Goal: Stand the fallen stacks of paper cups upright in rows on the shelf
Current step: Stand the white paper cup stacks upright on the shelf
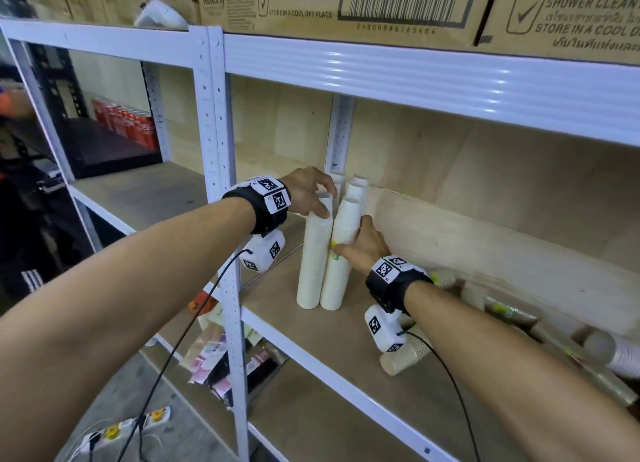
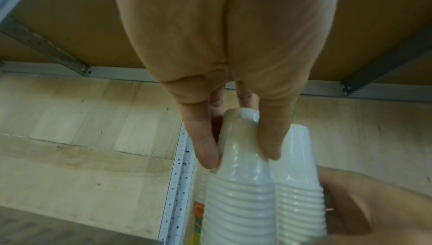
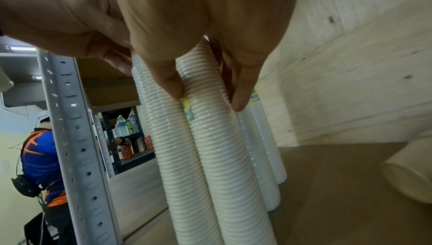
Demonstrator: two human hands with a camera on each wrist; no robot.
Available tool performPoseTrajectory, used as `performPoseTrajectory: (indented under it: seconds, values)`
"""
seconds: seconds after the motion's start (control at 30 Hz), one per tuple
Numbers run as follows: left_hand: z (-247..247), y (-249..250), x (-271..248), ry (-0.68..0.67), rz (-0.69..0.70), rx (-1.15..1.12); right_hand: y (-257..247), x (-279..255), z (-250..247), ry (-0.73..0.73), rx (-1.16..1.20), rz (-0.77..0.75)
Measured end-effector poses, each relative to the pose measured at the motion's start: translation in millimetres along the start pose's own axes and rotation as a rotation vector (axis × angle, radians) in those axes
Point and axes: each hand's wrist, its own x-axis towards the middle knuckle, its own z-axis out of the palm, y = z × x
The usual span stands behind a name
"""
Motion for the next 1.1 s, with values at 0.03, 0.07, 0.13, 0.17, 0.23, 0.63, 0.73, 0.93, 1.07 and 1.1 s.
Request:
performPoseTrajectory:
  seconds: [0.03, 0.07, 0.13, 0.17, 0.23, 0.63, 0.73, 0.93, 1.07, 1.1]
  values:
    - [0, 1, 0, 0.004, 0.004, 0.016, -1, 1, -2, 0.011, 0.002, -0.005]
    - [0, 1, 1, 0.007, 0.001, 0.017, -3, 2, -5, 0.026, 0.003, -0.012]
    - [-1, 4, 2, 0.008, -0.023, -0.035, -8, 5, -11, 0.058, 0.001, -0.035]
    - [-2, 6, 3, 0.009, -0.034, -0.064, -12, 7, -15, 0.078, -0.009, -0.051]
    - [-4, 9, 4, 0.015, -0.048, -0.096, -20, 10, -22, 0.126, -0.044, -0.093]
    - [-6, 15, 6, 0.057, -0.02, -0.012, -45, 29, -41, 0.116, -0.289, -0.236]
    - [-6, 14, 8, 0.066, -0.027, -0.014, -44, 28, -42, 0.113, -0.27, -0.228]
    - [-7, 14, 13, 0.016, -0.094, -0.01, -44, 31, -48, 0.116, -0.278, -0.239]
    - [-5, 16, 15, 0.009, -0.067, -0.018, -43, 30, -49, 0.088, -0.244, -0.262]
    - [-5, 18, 15, 0.007, -0.064, -0.012, -42, 30, -49, 0.09, -0.244, -0.262]
